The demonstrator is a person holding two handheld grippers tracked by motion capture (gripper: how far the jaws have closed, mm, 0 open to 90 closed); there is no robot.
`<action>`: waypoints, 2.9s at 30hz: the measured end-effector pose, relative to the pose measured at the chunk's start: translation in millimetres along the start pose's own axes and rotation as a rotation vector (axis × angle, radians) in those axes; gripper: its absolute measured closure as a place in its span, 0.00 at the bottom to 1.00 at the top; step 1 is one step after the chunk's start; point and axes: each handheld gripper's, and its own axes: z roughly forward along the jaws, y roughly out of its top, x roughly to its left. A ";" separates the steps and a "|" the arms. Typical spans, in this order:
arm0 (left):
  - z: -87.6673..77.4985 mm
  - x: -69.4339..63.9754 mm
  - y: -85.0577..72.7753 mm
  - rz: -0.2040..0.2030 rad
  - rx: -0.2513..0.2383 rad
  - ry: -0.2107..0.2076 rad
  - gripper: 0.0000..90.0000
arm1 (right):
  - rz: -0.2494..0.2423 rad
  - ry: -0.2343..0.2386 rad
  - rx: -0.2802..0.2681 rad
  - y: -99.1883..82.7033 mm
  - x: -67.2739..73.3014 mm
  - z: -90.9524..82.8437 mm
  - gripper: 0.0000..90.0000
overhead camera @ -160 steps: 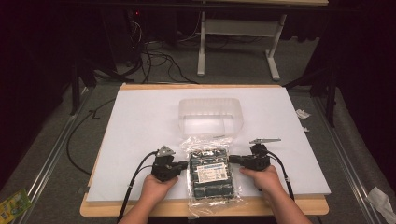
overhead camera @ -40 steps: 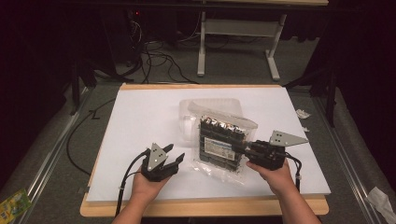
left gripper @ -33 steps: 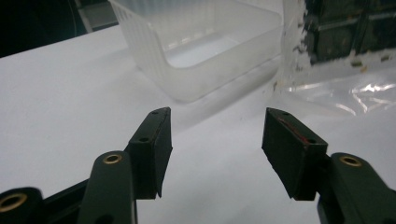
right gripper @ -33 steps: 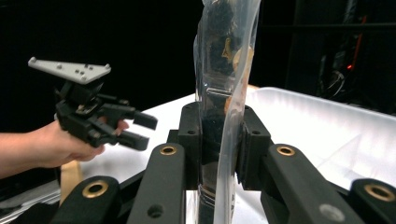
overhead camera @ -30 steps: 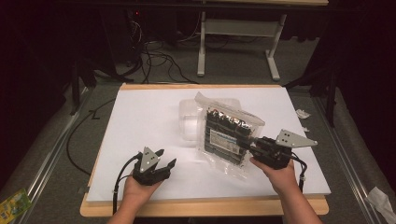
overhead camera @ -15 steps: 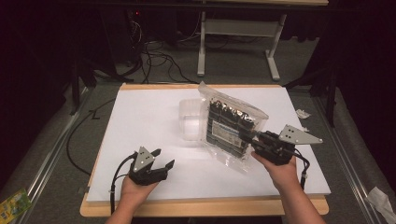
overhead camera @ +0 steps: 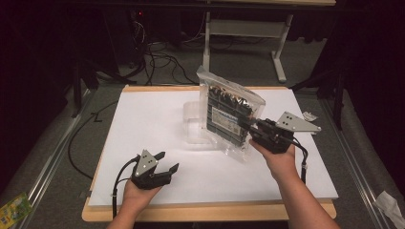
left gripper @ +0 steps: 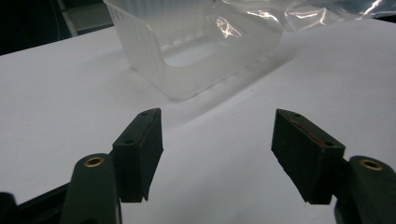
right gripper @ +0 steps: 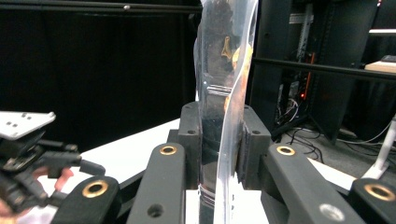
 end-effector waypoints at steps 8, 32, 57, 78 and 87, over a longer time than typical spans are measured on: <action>0.2 -2.5 0.8 0.018 0.002 -0.007 0.38 | -0.002 -0.040 -0.012 9.4 -9.6 20.4 0.85; -1.7 1.1 2.6 0.022 -0.007 -0.025 0.38 | -0.018 -0.095 0.026 2.8 -36.7 96.1 0.85; -2.5 5.4 3.4 0.008 -0.015 -0.034 0.38 | -0.048 -0.088 0.107 -30.8 -47.0 137.1 0.85; 1.5 3.3 3.8 0.008 -0.008 -0.052 0.38 | 0.054 -0.088 0.143 -62.4 -60.9 121.3 0.84; 4.1 2.0 3.8 0.012 -0.002 -0.058 0.38 | 0.103 -0.096 0.161 -74.3 -64.9 113.8 0.84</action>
